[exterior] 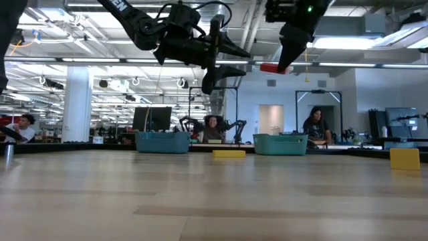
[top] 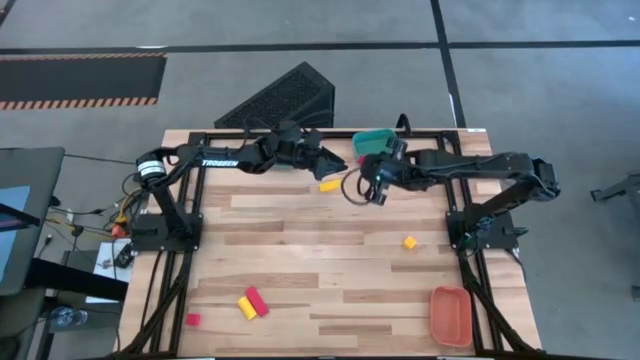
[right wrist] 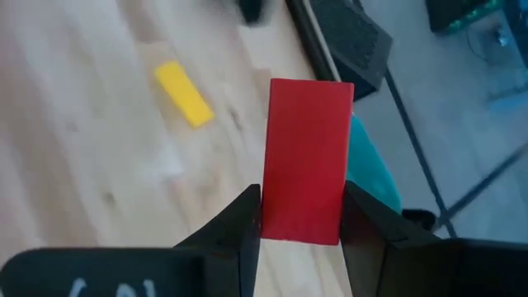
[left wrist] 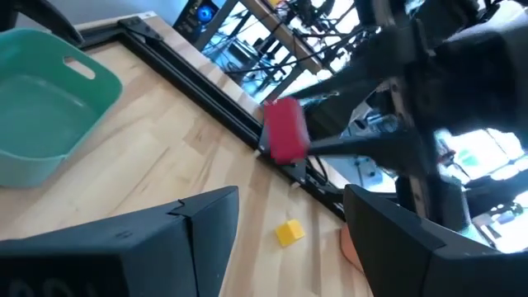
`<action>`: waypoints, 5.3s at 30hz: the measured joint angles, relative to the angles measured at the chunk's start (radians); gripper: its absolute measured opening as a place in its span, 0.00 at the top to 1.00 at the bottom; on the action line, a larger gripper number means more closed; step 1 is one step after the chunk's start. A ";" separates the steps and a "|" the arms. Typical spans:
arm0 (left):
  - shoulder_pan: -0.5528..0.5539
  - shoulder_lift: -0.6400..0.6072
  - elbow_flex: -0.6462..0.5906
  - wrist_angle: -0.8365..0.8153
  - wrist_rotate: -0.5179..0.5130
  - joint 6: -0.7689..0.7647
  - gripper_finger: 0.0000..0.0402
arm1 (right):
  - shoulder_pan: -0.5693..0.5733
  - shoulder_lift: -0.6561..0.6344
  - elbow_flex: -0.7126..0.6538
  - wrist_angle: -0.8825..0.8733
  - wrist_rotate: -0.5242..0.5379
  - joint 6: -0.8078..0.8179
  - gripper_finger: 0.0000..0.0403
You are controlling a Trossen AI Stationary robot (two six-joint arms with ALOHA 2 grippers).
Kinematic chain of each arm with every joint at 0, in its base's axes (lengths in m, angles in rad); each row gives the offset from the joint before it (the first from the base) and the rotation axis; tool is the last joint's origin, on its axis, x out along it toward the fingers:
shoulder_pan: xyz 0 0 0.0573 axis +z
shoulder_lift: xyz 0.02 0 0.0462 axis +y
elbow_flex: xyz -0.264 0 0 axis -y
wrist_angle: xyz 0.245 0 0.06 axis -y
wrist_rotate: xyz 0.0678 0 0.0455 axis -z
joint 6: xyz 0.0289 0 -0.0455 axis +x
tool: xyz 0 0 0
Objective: Sort & place blocks by color
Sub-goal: Put the top red block into the green bin, then put the right red block into the green bin
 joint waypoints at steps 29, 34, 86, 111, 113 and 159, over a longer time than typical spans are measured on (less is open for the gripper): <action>-0.067 -0.460 0.000 -1.026 -0.592 0.266 0.48 | -0.624 0.237 -0.284 0.651 -0.432 0.056 0.51; -0.126 -0.558 0.000 -1.135 -0.687 0.282 0.48 | -0.613 0.231 -0.284 0.677 -0.446 0.138 0.44; -0.809 -0.670 -0.470 -0.807 -0.551 -0.389 0.48 | 0.623 0.481 -0.181 1.078 -0.226 0.591 0.43; -1.158 -0.328 -0.470 -0.885 -0.525 -0.715 0.48 | 0.562 0.993 0.527 1.121 -0.324 0.071 0.43; -1.158 -0.308 -0.470 -0.878 -0.514 -0.712 0.48 | 0.553 1.032 0.583 1.054 -0.404 0.042 0.43; -1.156 -0.290 -0.414 -0.857 -0.563 -0.704 0.48 | 0.614 0.996 0.752 0.122 -0.125 0.422 0.43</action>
